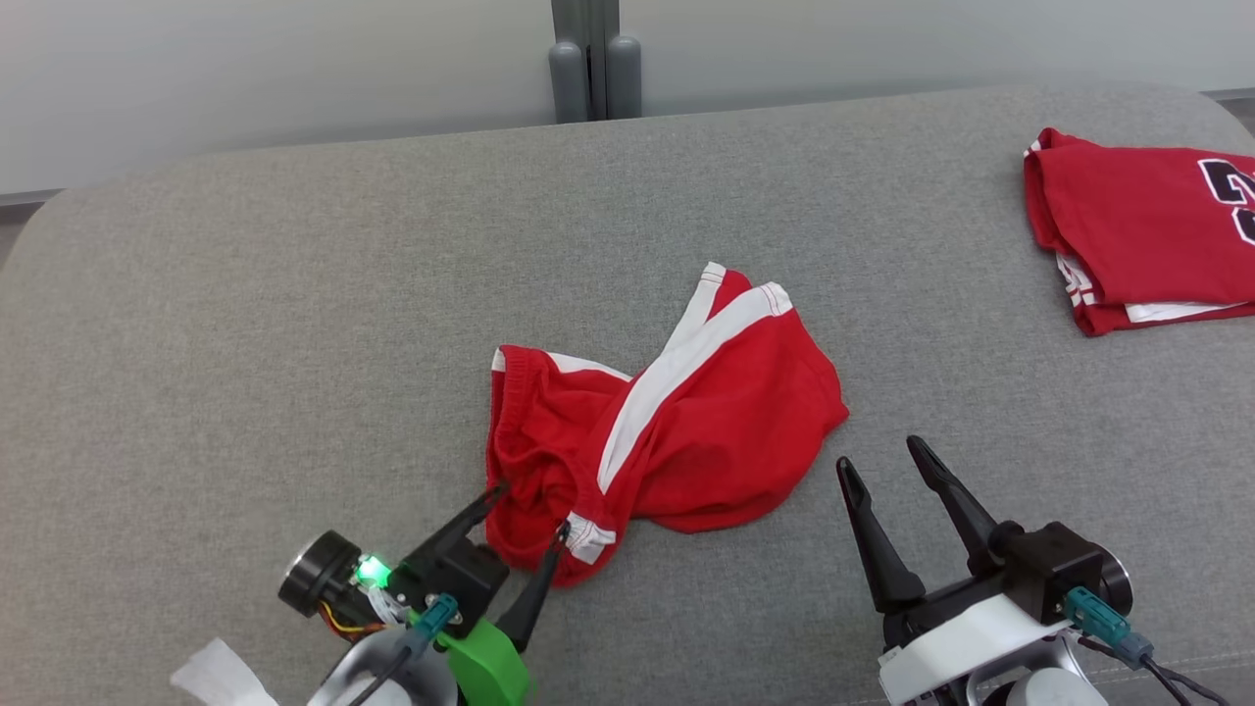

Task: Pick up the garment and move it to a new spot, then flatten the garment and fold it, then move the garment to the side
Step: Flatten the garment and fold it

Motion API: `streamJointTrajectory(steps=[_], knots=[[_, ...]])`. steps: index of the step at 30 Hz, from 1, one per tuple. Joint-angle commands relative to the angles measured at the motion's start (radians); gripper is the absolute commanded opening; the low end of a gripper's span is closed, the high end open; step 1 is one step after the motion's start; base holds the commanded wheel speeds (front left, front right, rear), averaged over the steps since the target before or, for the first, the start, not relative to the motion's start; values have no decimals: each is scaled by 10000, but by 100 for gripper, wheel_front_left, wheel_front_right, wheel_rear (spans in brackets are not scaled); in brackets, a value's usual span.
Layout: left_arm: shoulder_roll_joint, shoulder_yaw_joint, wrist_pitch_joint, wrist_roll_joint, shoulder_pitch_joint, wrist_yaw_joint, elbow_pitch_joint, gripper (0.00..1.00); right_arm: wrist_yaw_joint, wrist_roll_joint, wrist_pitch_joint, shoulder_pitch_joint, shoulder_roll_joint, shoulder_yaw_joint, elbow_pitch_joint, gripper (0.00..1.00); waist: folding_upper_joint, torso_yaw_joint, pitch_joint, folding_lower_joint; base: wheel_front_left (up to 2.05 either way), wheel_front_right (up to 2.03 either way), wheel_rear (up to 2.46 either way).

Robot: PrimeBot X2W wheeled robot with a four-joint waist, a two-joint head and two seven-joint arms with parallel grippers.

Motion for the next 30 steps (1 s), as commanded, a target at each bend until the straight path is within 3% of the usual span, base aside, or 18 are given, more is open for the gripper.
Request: streamJointTrajectory(steps=[1, 8, 15, 19, 22, 26, 30], knots=[[141, -48, 145, 46, -263, -117, 16, 100, 4, 17, 4, -86, -40, -6, -6, 100, 0, -71, 99, -1, 0, 0, 0], [339, -407, 963, -98, -631, -784, -69, 100, 4, 6, 4, -265, -14, -67, -50, 100, 0, -256, 390, -1, 0, 0, 0], [409, -644, 1508, -300, -454, -1032, -590, 99, 4, -44, 4, -269, 21, -193, -90, 100, 0, -337, 518, -1, 0, 0, 0], [500, -709, 1729, -200, -589, -948, -705, 75, 4, -65, 5, -360, 65, -169, -88, 100, 0, -366, 600, -1, 0, 0, 0], [497, -678, 1785, -229, -681, -890, -735, 29, 4, -56, 4, -425, 80, -158, -115, 100, 0, -370, 665, -1, 0, 0, 0], [559, -643, 1914, -445, -654, -935, -804, 0, 4, -51, 4, -413, 89, -208, -106, 100, 0, -318, 699, -1, 0, 0, 0], [651, -626, 2215, -789, -414, -1033, -1092, 0, 4, -57, 4, -304, 92, -274, -64, 100, 0, -225, 647, -1, 0, 0, 0]])
